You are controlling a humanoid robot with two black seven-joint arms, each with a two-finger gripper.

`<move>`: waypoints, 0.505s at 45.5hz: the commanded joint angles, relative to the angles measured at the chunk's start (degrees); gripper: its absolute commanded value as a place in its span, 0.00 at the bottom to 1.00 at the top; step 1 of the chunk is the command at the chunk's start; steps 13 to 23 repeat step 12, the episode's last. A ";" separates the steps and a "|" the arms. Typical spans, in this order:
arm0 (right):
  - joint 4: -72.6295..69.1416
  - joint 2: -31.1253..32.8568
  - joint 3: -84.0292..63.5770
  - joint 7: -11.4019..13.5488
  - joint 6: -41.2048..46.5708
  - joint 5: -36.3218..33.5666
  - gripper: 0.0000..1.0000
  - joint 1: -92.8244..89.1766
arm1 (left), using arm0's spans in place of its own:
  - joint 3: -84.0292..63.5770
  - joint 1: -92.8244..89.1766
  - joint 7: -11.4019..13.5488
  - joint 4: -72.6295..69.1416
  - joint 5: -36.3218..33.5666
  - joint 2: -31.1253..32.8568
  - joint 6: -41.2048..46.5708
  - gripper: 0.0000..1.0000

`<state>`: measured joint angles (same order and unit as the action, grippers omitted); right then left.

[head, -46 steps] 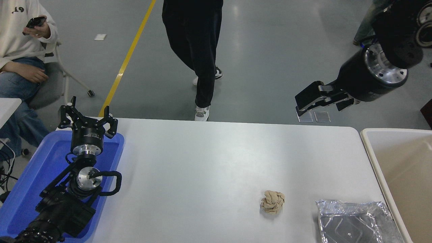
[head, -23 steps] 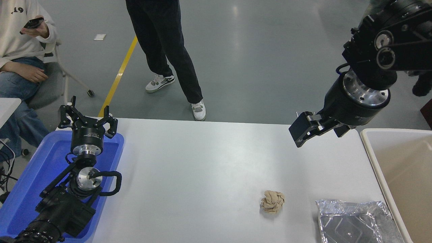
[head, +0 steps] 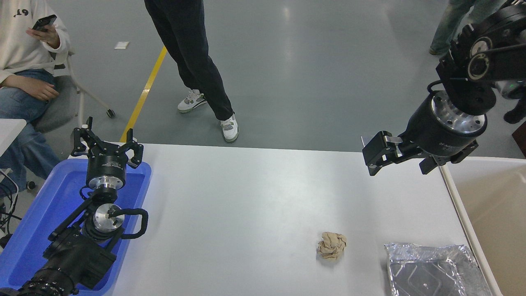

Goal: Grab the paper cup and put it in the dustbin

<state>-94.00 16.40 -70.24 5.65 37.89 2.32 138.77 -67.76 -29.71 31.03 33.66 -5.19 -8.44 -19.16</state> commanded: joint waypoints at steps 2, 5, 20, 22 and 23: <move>0.05 0.03 -0.07 0.24 0.17 1.81 1.00 -1.40 | 0.00 0.00 0.00 0.00 0.01 0.00 0.00 0.99; 0.05 0.21 -0.16 0.24 0.25 1.89 1.00 -1.31 | 0.00 0.00 0.00 0.00 0.01 0.00 0.00 0.99; 0.05 0.47 -0.24 0.24 0.34 2.51 1.00 -0.79 | 0.00 0.00 0.00 0.00 -0.08 0.00 0.00 0.99; 0.05 0.47 -0.24 0.24 0.34 2.51 1.00 -0.79 | 0.00 0.00 0.00 0.00 -0.08 0.00 0.00 0.99; 0.05 0.47 -0.24 0.24 0.34 2.51 1.00 -0.79 | 0.00 0.00 0.00 0.00 -0.08 0.00 0.00 0.99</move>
